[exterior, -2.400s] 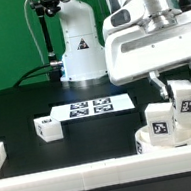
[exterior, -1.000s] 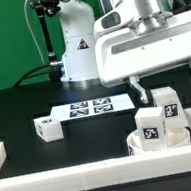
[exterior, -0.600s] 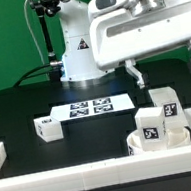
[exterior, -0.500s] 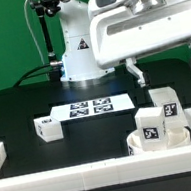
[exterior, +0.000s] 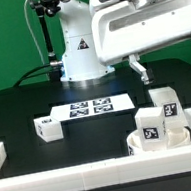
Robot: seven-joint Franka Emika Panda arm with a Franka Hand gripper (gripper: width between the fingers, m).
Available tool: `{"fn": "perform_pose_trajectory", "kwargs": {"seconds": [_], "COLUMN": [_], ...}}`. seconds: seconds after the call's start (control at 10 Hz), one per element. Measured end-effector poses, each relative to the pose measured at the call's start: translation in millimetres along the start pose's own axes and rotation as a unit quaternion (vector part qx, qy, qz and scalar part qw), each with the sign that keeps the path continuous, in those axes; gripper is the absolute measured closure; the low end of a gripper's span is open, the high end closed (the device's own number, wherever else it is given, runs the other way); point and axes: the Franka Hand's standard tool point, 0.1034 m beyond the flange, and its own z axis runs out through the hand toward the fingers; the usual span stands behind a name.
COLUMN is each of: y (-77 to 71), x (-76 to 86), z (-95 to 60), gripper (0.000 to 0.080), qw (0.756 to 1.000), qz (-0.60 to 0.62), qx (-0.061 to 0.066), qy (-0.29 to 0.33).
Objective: Assemble stool
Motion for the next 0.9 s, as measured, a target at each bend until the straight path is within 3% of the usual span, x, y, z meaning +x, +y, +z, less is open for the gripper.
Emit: {"fn": "perform_pose_trajectory", "kwargs": {"seconds": [0.3,0.9], "y": [-1.3,-12.5], "x": [-2.3,-20.9], "z": [1.4,-0.6], "gripper": [0.0151,0.0151], "qw": [1.000,0.965], "qz": [0.000,0.004], "qx": [0.002,0.035], "qy": [-0.015,-0.260]}}
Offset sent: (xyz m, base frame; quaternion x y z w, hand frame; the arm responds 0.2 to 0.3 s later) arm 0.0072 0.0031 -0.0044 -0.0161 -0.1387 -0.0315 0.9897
